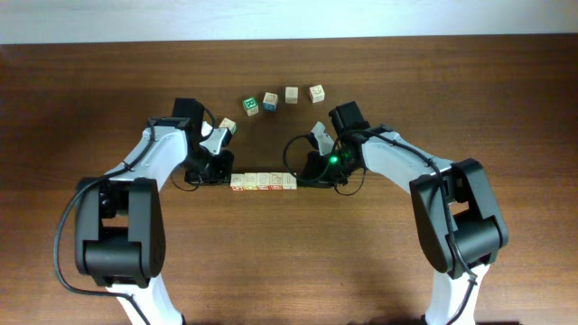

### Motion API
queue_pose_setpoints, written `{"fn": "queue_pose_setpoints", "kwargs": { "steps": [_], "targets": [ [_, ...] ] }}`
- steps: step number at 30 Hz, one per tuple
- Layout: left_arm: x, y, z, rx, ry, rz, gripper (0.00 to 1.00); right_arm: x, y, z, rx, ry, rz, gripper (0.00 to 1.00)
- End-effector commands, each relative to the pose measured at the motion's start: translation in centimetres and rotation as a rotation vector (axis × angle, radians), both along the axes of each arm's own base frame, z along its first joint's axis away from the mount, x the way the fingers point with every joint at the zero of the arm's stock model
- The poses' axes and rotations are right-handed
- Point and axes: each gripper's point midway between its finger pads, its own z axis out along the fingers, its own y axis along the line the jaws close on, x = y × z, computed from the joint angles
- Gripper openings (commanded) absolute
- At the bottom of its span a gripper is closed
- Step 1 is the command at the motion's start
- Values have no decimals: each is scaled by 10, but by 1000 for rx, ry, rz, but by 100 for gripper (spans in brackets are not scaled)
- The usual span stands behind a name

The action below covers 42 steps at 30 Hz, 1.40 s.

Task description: Rotate 5 blocks

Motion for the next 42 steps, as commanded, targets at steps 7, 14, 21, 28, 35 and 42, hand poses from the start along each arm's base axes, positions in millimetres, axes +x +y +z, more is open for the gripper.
{"fn": "queue_pose_setpoints", "kwargs": {
  "steps": [7, 14, 21, 28, 35, 42],
  "targets": [
    [-9, -36, 6, -123, 24, -43, 0, -6, 30, 49, 130, -63, 68, 4],
    [-9, -36, 6, -123, 24, -43, 0, -9, 39, 62, 142, -85, 89, 5],
    [-9, -36, 6, -123, 24, -43, 0, -14, 64, 78, 160, -128, 147, 5],
    [-10, -37, 6, -123, 26, -43, 0, -18, 77, 84, 157, -145, 166, 4],
    [-10, -37, 6, -123, 26, -43, 0, -22, 86, 81, 116, -166, 171, 4],
    [-11, -36, 6, -123, 30, -43, 0, -13, 97, 81, 85, -225, 141, 4]
  ]
}}
